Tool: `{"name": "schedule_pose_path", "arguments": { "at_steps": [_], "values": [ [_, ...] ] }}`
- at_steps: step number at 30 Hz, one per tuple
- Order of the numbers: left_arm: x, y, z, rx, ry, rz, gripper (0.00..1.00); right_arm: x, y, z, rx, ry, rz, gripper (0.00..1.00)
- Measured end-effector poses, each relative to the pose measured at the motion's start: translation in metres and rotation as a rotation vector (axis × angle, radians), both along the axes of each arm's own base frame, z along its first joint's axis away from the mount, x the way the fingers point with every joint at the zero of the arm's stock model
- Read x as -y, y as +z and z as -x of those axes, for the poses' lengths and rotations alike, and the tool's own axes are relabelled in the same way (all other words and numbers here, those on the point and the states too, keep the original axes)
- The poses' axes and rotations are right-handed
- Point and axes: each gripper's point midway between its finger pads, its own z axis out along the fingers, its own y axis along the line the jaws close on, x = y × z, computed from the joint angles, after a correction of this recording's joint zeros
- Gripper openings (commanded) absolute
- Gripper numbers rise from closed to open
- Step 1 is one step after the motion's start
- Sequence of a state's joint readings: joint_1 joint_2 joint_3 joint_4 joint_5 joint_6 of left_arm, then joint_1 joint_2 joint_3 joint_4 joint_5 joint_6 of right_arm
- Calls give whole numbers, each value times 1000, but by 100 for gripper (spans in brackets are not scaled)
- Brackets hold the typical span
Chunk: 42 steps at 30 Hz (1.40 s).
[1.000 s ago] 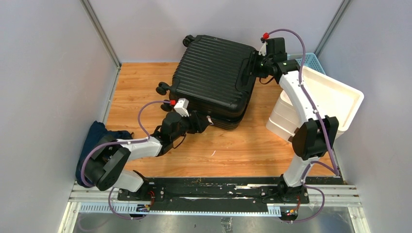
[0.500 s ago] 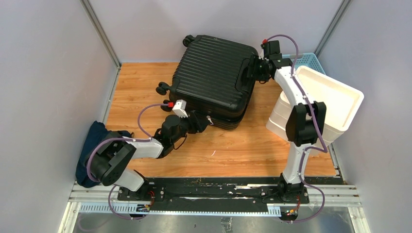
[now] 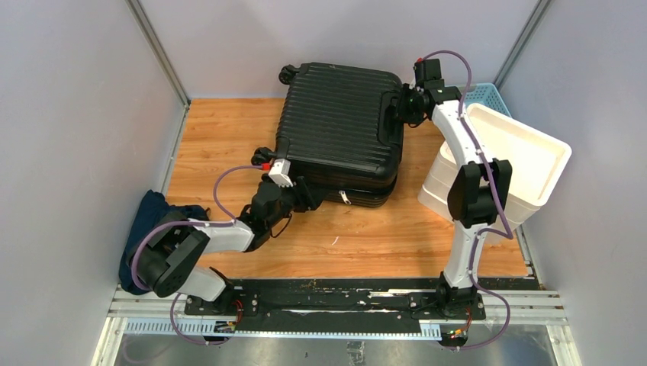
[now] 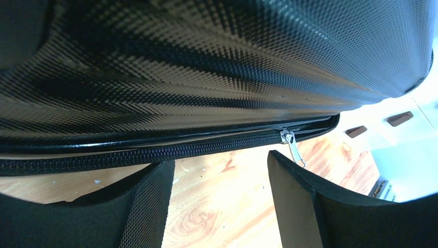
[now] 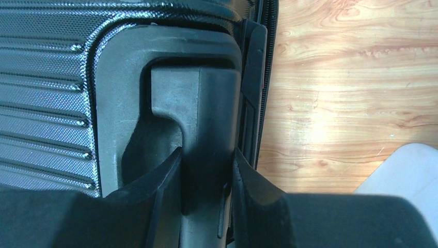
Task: Open, take out, and arrange the luggage
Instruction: Unzip the luggage at the center of the board.
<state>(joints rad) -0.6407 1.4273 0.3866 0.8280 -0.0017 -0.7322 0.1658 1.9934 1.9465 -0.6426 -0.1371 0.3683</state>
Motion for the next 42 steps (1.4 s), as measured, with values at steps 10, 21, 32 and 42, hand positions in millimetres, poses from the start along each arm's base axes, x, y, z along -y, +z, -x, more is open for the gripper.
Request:
{"name": "schedule_pose_path", "arguments": {
  "at_steps": [10,21,32,42],
  "values": [
    [14,23,22,46,-75,87,77,-1,11,16,-15,-25,-31,0],
    [31,24,46,64,-50,101,71,0,20,32,-26,-52,-44,0],
    [53,-12,47,185,-88,-54,57,0,16,32,-35,-60,-52,0],
    [68,-16,36,378,2,-171,51,-1,16,33,-36,-58,-55,0]
  ]
}}
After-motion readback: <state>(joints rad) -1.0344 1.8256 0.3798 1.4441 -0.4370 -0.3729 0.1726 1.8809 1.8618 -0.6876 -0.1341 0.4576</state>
